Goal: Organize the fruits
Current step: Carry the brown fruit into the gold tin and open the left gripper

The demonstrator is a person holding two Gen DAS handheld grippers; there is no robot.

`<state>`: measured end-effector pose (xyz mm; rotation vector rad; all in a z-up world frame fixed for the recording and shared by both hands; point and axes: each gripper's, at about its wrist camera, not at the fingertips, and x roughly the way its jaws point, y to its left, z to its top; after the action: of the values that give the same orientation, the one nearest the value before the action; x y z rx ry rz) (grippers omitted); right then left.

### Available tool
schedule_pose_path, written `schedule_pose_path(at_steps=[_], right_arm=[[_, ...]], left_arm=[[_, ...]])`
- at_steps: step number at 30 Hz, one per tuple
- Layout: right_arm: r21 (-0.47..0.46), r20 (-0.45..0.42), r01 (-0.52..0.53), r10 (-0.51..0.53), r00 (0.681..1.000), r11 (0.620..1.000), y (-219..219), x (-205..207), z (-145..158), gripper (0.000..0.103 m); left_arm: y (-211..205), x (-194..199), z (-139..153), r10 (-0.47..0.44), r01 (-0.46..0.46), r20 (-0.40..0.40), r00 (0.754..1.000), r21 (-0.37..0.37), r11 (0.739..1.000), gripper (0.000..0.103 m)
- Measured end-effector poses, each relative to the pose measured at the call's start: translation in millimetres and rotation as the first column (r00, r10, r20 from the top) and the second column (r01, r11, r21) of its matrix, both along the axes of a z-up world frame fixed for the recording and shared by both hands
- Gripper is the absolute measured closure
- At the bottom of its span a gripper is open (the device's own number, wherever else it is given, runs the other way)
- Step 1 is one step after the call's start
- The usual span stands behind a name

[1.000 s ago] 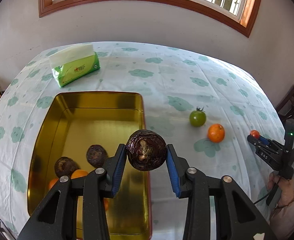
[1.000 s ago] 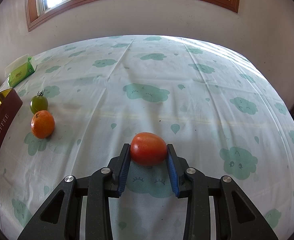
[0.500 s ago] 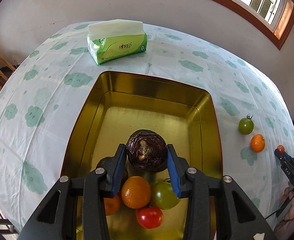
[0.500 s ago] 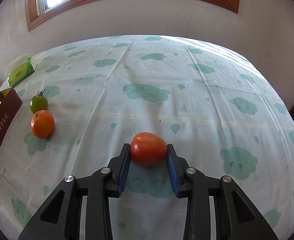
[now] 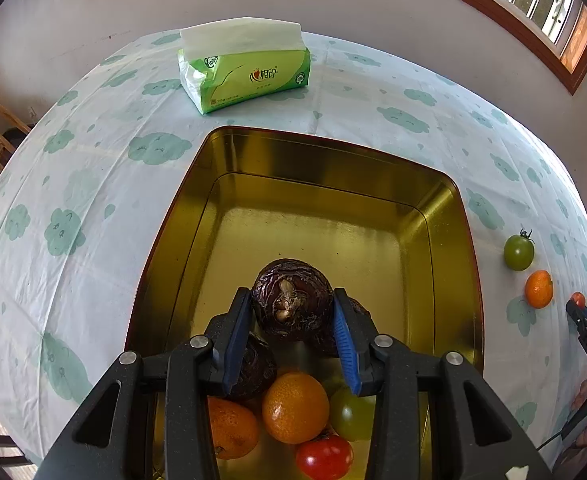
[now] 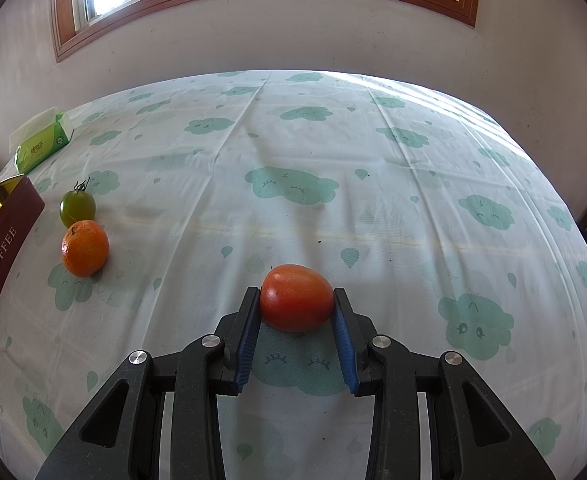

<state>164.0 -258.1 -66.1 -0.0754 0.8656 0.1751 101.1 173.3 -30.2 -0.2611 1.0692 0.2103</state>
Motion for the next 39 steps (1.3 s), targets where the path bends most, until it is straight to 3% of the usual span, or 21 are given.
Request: schedule_pose_path(at_steps=[21,34,39], right_arm=[[-0.001,0.000,0.000,0.000,1.000,1.000,0.4,-0.1,0.2,0.067],[-0.001,0.000,0.000,0.000,1.000,1.000,0.8,-0.2,0.2,0.067],[0.000,0.000,0.000,0.000,1.000,1.000,0.7,-0.2,0.3,0.067]], left_arm=[[9.1,-0.8,-4.7,0.029,-0.029,-0.014,0.999,-0.036,0.999,0.066],[6.9,-1.5,-4.2,0.028,-0.029,-0.022,0.999,-0.020,0.999,0.067],[5.0,-7.1,0.3,0.029,-0.029,-0.018,0.999,-0.016,0.999,0.062]])
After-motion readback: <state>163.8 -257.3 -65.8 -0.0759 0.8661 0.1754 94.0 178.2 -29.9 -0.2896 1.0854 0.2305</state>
